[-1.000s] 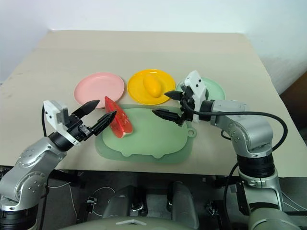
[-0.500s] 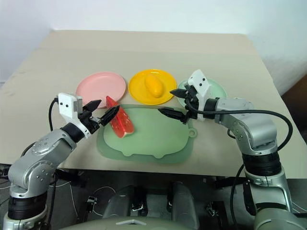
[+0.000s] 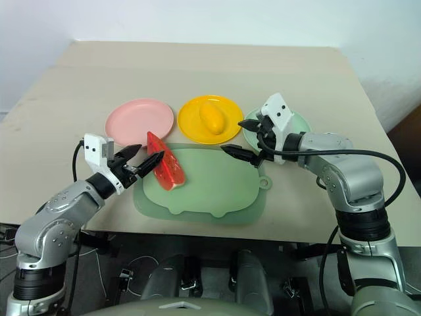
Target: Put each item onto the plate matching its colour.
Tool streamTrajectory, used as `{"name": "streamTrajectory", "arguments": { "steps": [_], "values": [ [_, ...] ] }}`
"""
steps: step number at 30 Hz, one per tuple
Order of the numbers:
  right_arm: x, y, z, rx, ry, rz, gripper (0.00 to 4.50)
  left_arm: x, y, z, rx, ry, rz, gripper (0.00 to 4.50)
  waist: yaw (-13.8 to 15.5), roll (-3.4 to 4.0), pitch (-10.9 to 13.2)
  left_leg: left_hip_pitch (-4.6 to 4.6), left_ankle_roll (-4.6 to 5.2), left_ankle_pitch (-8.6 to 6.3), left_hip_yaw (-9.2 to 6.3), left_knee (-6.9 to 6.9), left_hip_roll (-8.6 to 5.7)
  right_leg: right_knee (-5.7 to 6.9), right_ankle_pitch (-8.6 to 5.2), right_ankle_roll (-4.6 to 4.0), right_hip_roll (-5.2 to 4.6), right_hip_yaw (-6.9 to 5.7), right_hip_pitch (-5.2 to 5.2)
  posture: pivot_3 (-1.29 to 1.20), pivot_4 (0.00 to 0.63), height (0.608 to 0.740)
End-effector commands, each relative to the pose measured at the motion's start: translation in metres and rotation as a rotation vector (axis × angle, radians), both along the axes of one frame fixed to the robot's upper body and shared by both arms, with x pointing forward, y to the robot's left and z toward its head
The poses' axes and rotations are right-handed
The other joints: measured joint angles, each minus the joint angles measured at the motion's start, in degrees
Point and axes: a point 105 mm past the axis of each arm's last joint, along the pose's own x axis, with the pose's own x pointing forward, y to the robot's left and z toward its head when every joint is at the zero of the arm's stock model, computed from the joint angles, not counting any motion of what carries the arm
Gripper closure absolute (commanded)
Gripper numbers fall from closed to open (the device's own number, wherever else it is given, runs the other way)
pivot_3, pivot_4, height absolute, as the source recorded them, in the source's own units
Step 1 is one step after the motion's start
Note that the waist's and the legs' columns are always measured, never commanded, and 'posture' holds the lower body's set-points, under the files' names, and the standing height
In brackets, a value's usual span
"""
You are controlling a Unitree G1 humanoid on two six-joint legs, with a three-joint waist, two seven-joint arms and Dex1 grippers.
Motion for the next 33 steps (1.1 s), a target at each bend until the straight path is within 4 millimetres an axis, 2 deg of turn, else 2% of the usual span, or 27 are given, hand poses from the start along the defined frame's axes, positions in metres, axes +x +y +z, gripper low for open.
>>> {"name": "streamTrajectory", "arguments": {
  "steps": [1, 4, 8, 14, 23, 28, 33],
  "values": [
    [0.000, 0.000, 0.015, -0.004, -0.072, 0.002, 0.03, 0.003, 0.000, 0.009, -0.015, -0.015, -0.030, 0.00, 0.0, 0.00, 0.0, 0.00, 0.00, 0.00, 0.00, 0.00, 0.00, 0.00, 0.00, 0.00, 0.00, 0.00, 0.00, 0.00, 0.150, 0.696],
    [-0.001, 0.001, 0.016, 0.001, -0.075, 0.002, 0.03, 0.008, -0.006, 0.014, -0.045, -0.007, -0.055, 0.00, 0.1, -0.01, 0.0, -0.06, 0.00, 0.00, -0.05, 0.07, 0.00, 0.00, 0.00, 0.00, 0.00, -0.04, 0.00, 0.00, 0.150, 0.696],
    [0.000, 0.001, 0.019, 0.008, -0.079, -0.004, 0.03, 0.001, -0.022, 0.017, -0.035, -0.023, -0.083, 0.00, 0.0, -0.01, 0.0, -0.10, 0.11, -0.06, -0.05, 0.14, 0.00, 0.00, 0.00, 0.01, 0.00, -0.04, 0.00, 0.00, 0.150, 0.696],
    [0.002, 0.001, 0.020, 0.005, -0.078, -0.010, 0.03, 0.003, -0.028, 0.013, -0.036, 0.062, -0.098, 0.00, 0.0, -0.01, 0.0, -0.11, 0.11, -0.06, -0.07, 0.27, 0.03, 0.11, 0.00, 0.01, 0.02, -0.05, 0.01, 0.00, 0.150, 0.696],
    [0.005, -0.004, 0.018, -0.007, -0.054, -0.045, 0.03, 0.014, -0.028, 0.019, 0.010, 0.109, -0.062, 0.00, 0.0, -0.01, 0.0, -0.17, 0.23, -0.14, -0.12, 0.46, 0.02, 0.11, 0.01, 0.02, 0.00, -0.07, 0.08, 0.00, 0.150, 0.696],
    [0.009, -0.005, 0.018, 0.002, -0.029, -0.067, 0.03, 0.016, -0.018, 0.013, 0.150, 0.153, -0.034, 0.00, 0.0, -0.01, 0.0, -0.17, 0.22, -0.14, -0.12, 0.47, 0.03, 0.13, 0.01, 0.02, 0.01, -0.08, 0.06, 0.00, 0.150, 0.696],
    [-0.002, -0.001, 0.020, 0.033, -0.012, -0.006, 0.03, 0.014, -0.017, 0.009, 0.237, 0.187, -0.050, 0.00, 0.1, -0.01, 0.0, -0.19, 0.22, -0.14, -0.13, 0.46, 0.02, 0.11, 0.00, 0.02, 0.00, -0.08, 0.05, 0.00, 0.150, 0.696]
  ]
}}
